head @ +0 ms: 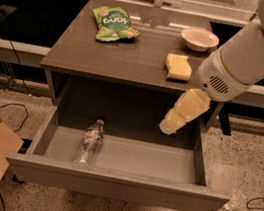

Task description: Pick water bottle from top drawer and place on counter

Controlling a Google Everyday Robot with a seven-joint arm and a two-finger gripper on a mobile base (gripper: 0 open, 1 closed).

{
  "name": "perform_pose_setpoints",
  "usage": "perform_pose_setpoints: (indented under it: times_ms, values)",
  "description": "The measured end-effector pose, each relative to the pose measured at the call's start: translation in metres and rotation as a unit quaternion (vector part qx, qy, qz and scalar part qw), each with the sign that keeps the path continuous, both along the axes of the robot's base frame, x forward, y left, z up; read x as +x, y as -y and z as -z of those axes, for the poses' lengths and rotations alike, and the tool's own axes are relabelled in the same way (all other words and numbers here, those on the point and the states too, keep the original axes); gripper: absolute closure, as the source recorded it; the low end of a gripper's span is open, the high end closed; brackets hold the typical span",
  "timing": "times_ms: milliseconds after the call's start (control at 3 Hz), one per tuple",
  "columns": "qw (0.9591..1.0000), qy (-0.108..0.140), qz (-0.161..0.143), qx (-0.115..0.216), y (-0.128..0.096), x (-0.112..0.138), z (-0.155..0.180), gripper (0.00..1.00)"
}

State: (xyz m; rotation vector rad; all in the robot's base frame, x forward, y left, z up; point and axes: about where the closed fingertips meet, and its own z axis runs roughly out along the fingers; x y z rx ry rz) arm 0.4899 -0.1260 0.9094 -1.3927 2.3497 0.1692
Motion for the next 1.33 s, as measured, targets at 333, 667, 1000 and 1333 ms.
perform_pose_setpoints:
  times_ms: [333,667,1000,1333]
  values:
    - [0.9988,-0.033,0.02,0.03,-0.034,0.018,0.033,0.0]
    - [0.9959,-0.071,0.045,0.035,-0.056,0.028,0.07,0.0]
    - [0.9907,-0.109,0.077,0.025,-0.073,0.032,0.106,0.0]
    - [0.9892,-0.114,0.089,0.027,-0.075,0.032,0.107,0.0]
